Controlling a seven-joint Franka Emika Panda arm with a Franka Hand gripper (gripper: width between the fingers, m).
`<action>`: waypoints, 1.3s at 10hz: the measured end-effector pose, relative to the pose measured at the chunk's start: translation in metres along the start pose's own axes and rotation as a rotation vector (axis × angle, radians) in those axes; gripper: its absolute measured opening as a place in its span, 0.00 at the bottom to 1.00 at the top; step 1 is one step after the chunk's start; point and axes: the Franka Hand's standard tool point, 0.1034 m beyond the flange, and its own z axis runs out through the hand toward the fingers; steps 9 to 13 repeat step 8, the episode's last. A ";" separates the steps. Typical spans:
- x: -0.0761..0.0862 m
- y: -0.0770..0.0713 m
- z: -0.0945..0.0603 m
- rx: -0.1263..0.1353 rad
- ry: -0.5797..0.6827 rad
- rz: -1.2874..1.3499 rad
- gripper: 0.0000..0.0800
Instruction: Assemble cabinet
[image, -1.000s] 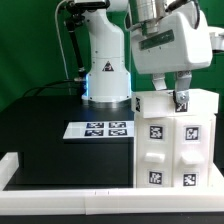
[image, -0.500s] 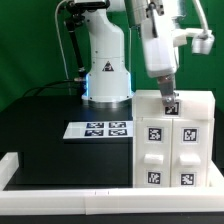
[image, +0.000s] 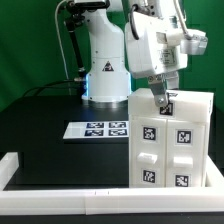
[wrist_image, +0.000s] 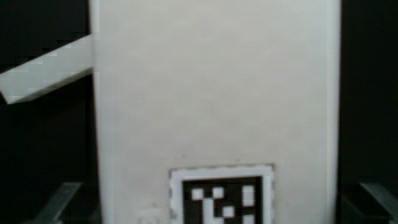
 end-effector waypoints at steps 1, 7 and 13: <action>-0.001 0.001 0.000 -0.001 -0.003 -0.005 0.81; -0.011 0.004 -0.023 0.001 -0.040 -0.039 1.00; -0.011 0.004 -0.022 -0.001 -0.039 -0.042 1.00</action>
Offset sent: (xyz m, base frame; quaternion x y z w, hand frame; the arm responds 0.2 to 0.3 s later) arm -0.0134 0.0010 0.0177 -0.0050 -0.0177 -0.0013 0.9998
